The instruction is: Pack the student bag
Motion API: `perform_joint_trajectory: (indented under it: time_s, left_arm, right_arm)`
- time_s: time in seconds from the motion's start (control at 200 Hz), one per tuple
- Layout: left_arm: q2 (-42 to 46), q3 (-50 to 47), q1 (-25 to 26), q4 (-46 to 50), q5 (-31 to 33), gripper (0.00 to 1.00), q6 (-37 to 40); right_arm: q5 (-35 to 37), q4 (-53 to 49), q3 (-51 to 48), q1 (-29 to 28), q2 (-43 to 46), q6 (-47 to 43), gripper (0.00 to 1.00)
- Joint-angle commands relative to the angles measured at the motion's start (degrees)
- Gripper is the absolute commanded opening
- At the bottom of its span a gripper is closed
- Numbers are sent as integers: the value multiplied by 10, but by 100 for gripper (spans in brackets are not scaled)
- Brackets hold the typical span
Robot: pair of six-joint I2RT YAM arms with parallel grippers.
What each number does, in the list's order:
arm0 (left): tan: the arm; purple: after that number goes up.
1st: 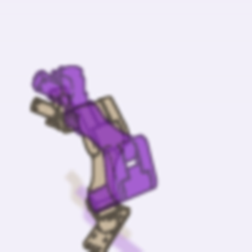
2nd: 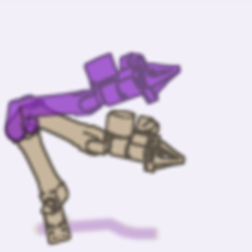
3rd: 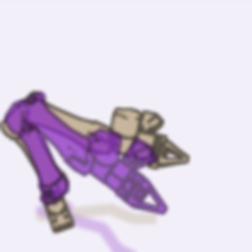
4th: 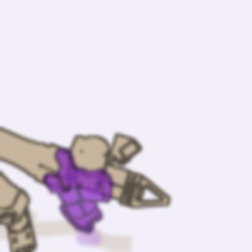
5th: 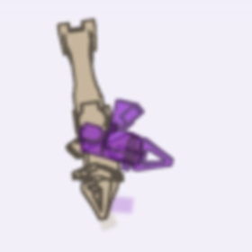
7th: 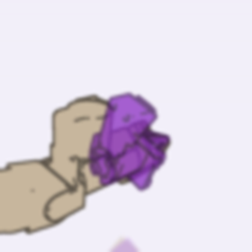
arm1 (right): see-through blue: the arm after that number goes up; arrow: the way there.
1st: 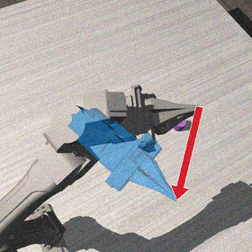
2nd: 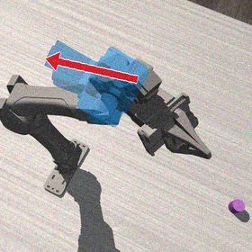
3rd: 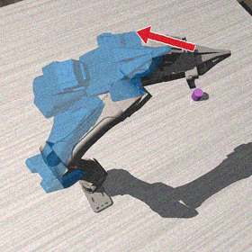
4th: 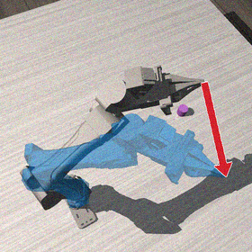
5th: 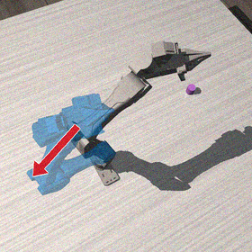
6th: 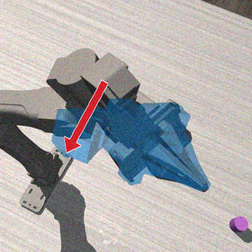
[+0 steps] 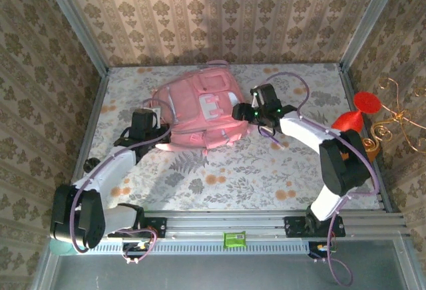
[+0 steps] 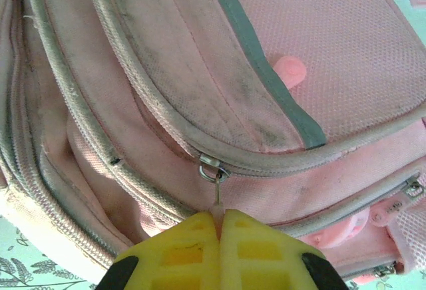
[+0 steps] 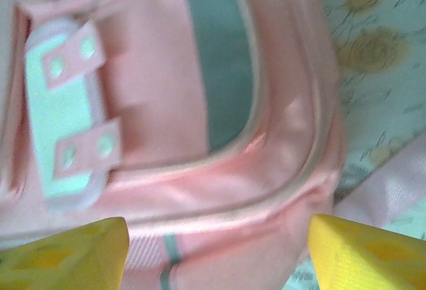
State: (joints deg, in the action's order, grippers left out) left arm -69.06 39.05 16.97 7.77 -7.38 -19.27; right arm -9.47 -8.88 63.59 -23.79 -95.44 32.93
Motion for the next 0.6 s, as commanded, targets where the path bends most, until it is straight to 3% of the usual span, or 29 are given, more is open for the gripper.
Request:
perform_joint_trajectory:
  time_s: [0.0,0.145,0.26,0.595]
  left_arm:
    - [18,-8,8,21,-28,0,0]
    - [25,-14,21,21,-35,0,-4]
    - [31,-20,36,27,-29,0,-7]
    - [86,-57,84,62,-10,0,-3]
  right_arm:
    - [20,-39,-39,-35,27,3,73]
    - [-63,27,-62,-58,-5,58,73]
    - [-79,43,-43,-58,-50,66,70]
    - [97,-66,46,6,-131,-20,58]
